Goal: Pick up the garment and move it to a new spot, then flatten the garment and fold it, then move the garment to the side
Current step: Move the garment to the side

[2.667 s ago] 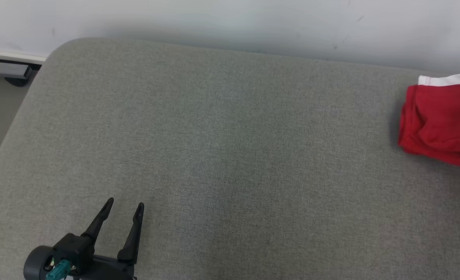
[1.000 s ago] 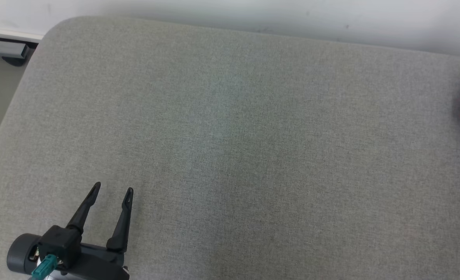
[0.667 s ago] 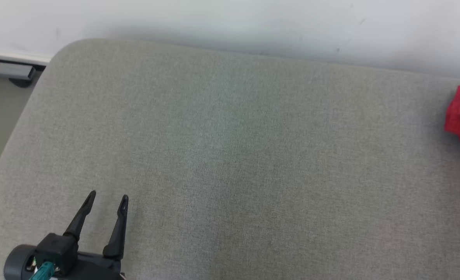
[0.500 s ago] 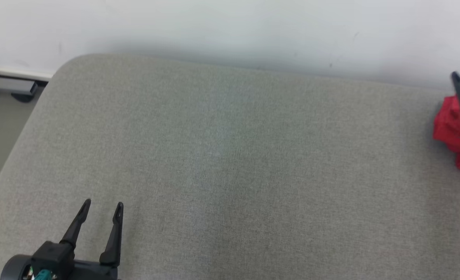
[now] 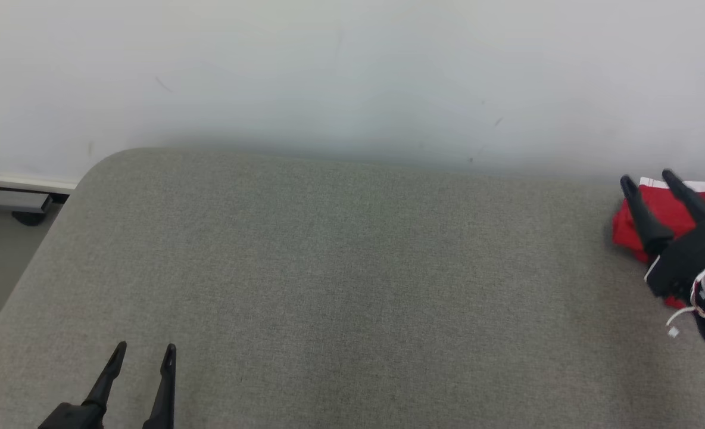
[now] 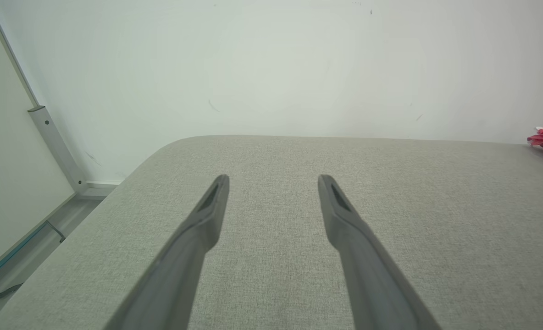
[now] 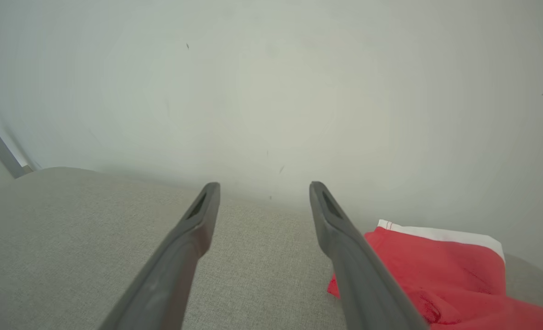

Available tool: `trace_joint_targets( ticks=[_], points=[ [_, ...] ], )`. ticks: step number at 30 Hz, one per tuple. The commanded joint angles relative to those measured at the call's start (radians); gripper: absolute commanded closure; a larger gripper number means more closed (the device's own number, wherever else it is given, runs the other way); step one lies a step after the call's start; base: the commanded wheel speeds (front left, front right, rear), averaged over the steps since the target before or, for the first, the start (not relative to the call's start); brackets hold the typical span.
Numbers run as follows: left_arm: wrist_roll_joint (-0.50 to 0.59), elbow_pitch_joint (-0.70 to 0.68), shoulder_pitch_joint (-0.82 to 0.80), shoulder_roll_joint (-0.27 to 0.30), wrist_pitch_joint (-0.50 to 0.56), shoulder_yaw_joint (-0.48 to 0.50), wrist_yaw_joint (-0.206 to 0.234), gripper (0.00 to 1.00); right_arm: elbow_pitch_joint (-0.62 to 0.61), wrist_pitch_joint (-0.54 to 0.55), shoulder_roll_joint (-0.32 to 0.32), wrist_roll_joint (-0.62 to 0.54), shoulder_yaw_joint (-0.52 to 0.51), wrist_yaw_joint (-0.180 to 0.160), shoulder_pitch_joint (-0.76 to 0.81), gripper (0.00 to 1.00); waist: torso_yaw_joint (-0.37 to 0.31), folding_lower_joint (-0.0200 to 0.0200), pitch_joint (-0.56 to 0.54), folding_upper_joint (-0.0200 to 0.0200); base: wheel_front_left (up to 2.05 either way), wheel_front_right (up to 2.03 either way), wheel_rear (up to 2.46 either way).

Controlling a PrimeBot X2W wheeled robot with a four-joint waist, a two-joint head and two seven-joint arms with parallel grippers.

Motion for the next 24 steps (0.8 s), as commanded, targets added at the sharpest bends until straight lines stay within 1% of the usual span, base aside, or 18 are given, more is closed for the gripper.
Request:
trace_joint_targets(
  ticks=[1, 3, 4, 7, 11, 16, 19, 24],
  points=[
    [-0.005, -0.005, 0.012, 0.012, -0.001, 0.006, 0.003, 0.0, -0.013, -0.004, 0.015, -0.022, -0.04, -0.001, 0.052, 0.0, -0.017, 0.0003, -0.028, 0.0002, 0.0, 0.0, 0.0],
    [-0.008, -0.007, 0.02, 0.016, 0.002, 0.007, 0.007, 0.0, -0.051, -0.004, 0.024, -0.092, -0.143, -0.001, 0.123, 0.0, -0.02, 0.0003, -0.04, 0.0002, 0.0, 0.0, 0.0],
    [-0.005, -0.015, 0.026, 0.017, 0.009, 0.006, 0.014, 0.0, -0.075, -0.004, 0.04, -0.122, -0.188, -0.001, 0.169, 0.0, -0.022, 0.0003, -0.045, 0.0002, 0.0, 0.0, 0.0],
    [-0.006, -0.034, 0.045, 0.026, 0.017, 0.015, 0.031, 0.0, -0.146, -0.004, 0.072, -0.227, -0.298, -0.001, 0.282, 0.0, -0.034, 0.0003, -0.059, 0.0002, 0.0, 0.0, 0.0],
    [-0.01, -0.049, 0.063, 0.036, 0.02, 0.022, 0.042, 0.0, -0.241, -0.004, 0.12, -0.326, -0.424, -0.001, 0.398, 0.0, -0.049, 0.0003, -0.074, 0.0002, 0.0, 0.0, 0.0],
    [-0.019, -0.051, 0.08, 0.037, 0.017, 0.029, 0.055, 0.0, -0.349, -0.004, 0.171, -0.447, -0.524, -0.001, 0.509, 0.0, -0.065, 0.0003, -0.095, 0.0002, 0.0, 0.0, 0.0],
    [-0.024, -0.054, 0.092, 0.032, 0.014, 0.037, 0.066, 0.0, -0.402, -0.004, 0.195, -0.51, -0.564, -0.001, 0.562, 0.0, -0.075, 0.0003, -0.109, 0.0002, 0.0, 0.0, 0.0],
    [-0.025, -0.069, 0.115, 0.035, 0.02, 0.04, 0.085, 0.0, -0.475, 0.006, 0.25, -0.584, -0.622, -0.001, 0.64, 0.0, -0.09, 0.0003, -0.128, 0.0002, 0.0, 0.0, 0.0]
  ],
)
